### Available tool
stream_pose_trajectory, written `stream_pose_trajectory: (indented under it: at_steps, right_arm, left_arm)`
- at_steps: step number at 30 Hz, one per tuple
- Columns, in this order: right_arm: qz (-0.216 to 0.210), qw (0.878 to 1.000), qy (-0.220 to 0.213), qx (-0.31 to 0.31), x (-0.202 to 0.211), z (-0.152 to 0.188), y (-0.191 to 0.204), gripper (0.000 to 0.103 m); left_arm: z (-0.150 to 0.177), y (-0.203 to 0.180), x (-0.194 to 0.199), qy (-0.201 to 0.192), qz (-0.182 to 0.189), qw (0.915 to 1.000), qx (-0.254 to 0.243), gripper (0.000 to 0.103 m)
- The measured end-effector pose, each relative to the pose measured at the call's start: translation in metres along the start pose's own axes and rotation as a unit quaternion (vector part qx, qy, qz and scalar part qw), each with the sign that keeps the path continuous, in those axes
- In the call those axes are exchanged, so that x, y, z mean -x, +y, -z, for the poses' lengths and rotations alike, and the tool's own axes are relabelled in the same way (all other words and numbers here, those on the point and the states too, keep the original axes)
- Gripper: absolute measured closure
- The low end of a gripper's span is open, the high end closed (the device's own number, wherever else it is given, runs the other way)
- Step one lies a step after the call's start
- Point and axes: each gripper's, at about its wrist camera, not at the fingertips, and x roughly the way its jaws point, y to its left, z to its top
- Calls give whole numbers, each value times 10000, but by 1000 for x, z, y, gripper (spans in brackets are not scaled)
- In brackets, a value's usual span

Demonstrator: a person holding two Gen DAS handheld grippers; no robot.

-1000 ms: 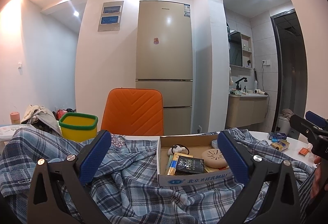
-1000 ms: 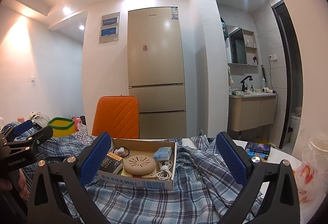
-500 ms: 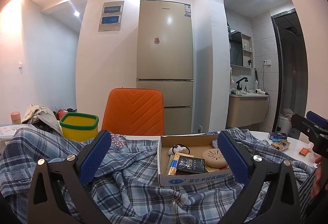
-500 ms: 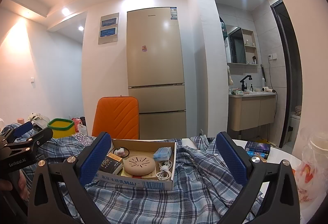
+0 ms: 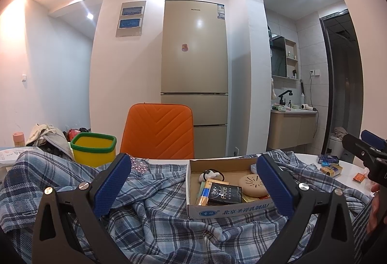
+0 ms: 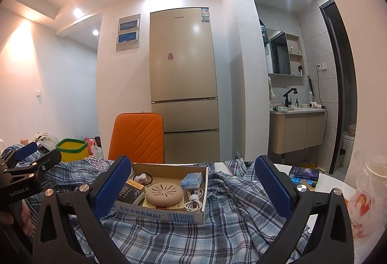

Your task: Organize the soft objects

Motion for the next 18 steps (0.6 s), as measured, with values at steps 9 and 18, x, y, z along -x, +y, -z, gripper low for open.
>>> stream_pose_trajectory:
  at_steps: [9, 18]
  right_arm:
    - [0, 10000, 2, -3, 0, 0, 0, 0]
    - [0, 10000, 2, -3, 0, 0, 0, 0]
  left_arm:
    - [-1, -3, 4, -73, -37, 10000, -48, 0]
    - [-1, -2, 4, -67, -47, 10000, -38, 0]
